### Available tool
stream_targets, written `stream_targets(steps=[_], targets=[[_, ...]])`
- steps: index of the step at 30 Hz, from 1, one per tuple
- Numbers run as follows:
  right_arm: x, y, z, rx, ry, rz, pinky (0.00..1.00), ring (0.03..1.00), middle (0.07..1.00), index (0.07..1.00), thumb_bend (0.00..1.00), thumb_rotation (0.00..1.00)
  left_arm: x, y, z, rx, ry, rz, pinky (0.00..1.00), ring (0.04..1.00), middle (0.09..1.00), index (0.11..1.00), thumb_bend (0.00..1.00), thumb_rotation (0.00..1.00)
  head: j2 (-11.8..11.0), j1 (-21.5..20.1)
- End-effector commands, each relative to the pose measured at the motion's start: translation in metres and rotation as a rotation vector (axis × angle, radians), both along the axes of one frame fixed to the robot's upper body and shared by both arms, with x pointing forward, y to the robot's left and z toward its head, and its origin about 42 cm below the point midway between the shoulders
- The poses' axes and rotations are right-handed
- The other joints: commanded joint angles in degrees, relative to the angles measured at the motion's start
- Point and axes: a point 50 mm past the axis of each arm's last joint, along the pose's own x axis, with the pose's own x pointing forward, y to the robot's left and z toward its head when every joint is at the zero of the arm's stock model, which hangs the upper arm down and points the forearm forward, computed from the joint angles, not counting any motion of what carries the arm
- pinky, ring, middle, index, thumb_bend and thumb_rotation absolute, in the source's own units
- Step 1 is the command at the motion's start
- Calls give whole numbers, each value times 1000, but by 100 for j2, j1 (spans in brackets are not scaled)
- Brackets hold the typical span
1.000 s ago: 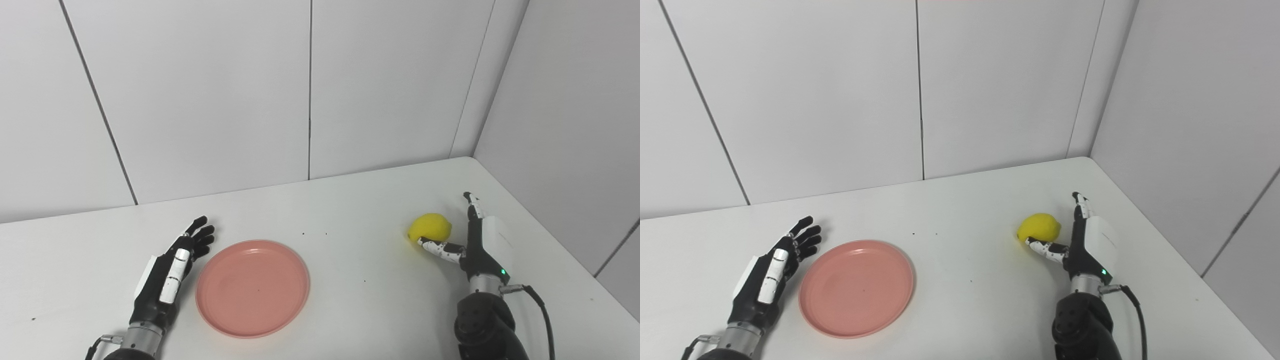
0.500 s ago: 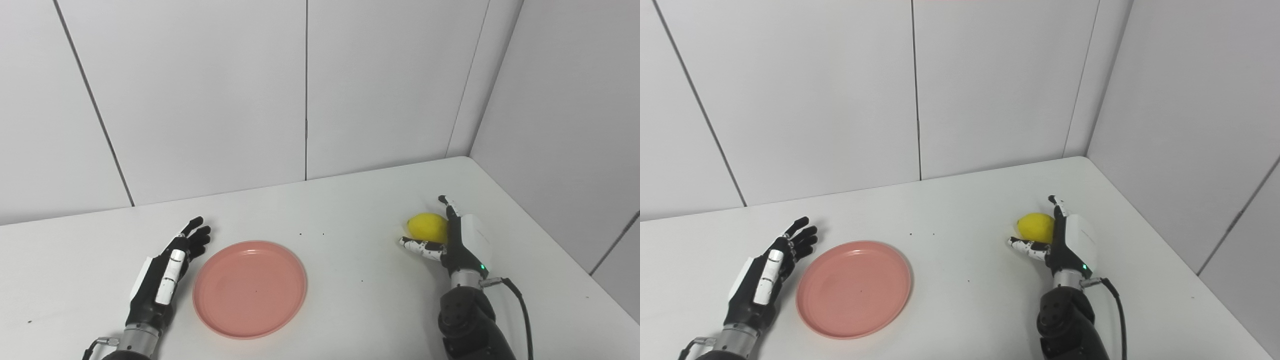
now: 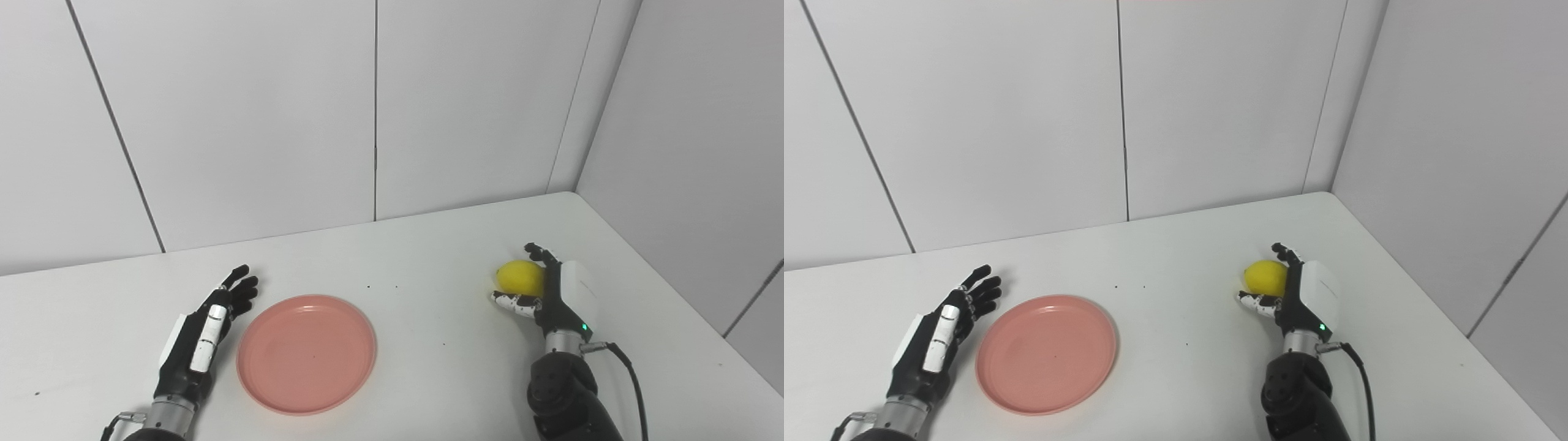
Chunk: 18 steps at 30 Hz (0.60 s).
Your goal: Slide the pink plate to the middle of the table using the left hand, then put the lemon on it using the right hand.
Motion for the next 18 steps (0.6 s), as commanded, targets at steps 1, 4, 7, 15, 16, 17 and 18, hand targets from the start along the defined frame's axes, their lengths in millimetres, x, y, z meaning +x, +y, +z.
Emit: stream_targets(steps=[1,4,7,15,16,17,18], targets=[[6,2,14,-16,-58,-13,226,451,495,635,530,0,-8,3,-13,-7,24,11,878,869,868,862,709,1000,4,7],[5,1,14,-24,-55,-29,198,447,487,617,526,0,-9,2,-12,-3,19,18,868,863,864,858,704,1000,6,8],[3,1,13,-13,-52,-44,200,446,489,590,524,0,-9,0,-11,-5,14,15,867,860,861,856,699,1000,1,23],[1,2,16,-18,-65,-60,188,444,483,534,523,0,-10,-3,-10,-14,12,10,873,860,862,857,683,1000,4,62],[1,2,17,-18,-66,-61,188,444,483,532,523,0,-10,-3,-10,-5,9,13,871,860,861,857,684,1000,12,70],[1,3,17,-16,-67,-62,180,444,481,529,523,0,-10,-3,-10,2,7,15,869,858,860,857,685,1000,14,76],[0,3,17,-15,-68,-62,174,444,478,526,523,0,-10,-3,-10,3,6,15,866,857,860,857,687,1000,25,94]])
